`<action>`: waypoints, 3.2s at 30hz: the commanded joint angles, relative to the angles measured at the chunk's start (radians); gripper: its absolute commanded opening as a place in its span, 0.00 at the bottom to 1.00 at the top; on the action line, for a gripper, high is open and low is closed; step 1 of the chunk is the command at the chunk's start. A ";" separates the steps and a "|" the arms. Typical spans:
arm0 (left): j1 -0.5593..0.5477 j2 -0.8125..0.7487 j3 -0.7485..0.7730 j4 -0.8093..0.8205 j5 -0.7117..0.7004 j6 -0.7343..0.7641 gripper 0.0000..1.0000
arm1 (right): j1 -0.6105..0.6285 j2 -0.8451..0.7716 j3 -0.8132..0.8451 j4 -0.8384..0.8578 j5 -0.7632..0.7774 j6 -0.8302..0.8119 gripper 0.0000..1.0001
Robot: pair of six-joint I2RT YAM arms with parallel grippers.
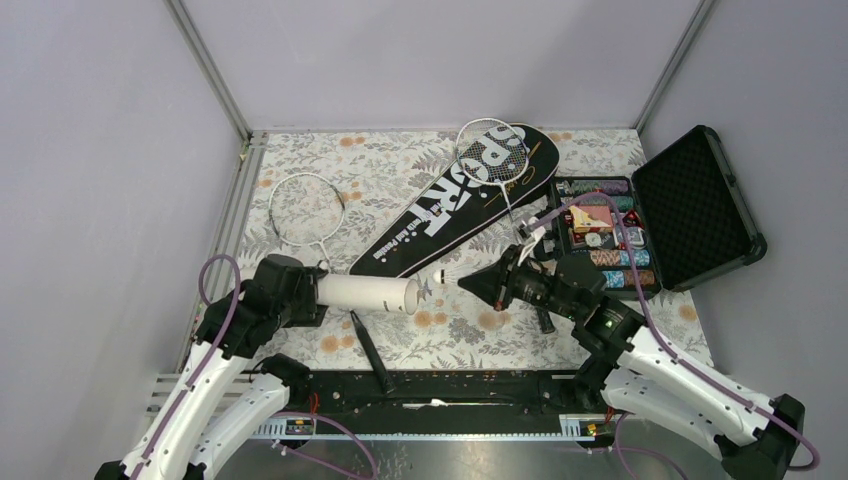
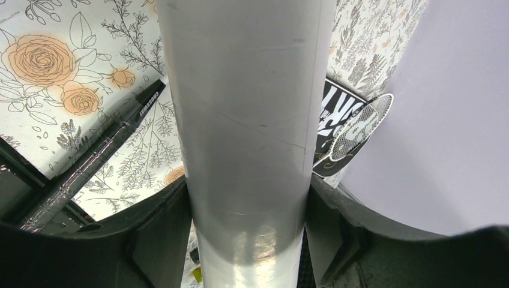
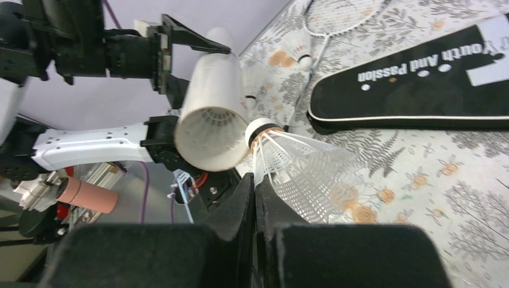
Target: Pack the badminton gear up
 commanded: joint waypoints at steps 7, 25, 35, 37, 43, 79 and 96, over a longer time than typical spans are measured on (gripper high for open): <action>0.003 0.004 0.016 0.036 -0.040 -0.044 0.28 | 0.229 0.124 0.129 0.034 0.176 0.029 0.00; 0.001 -0.023 0.006 0.092 0.154 0.009 0.26 | 0.309 0.412 0.184 0.360 0.117 -0.008 0.00; 0.001 -0.055 0.034 0.093 0.181 0.012 0.25 | 0.333 0.408 0.144 0.402 0.198 0.008 0.02; 0.001 -0.059 0.030 0.094 0.177 0.009 0.25 | 0.333 0.426 0.132 0.447 0.169 -0.001 0.02; 0.001 -0.066 0.028 0.094 0.158 0.012 0.25 | 0.335 0.426 0.111 0.533 0.147 0.003 0.12; -0.006 0.125 0.125 0.357 0.935 0.879 0.33 | 0.334 0.058 -0.020 0.290 -0.021 -1.393 0.98; -0.017 0.157 0.093 0.183 1.220 1.036 0.33 | 0.326 0.451 0.104 0.400 -0.074 -1.550 0.96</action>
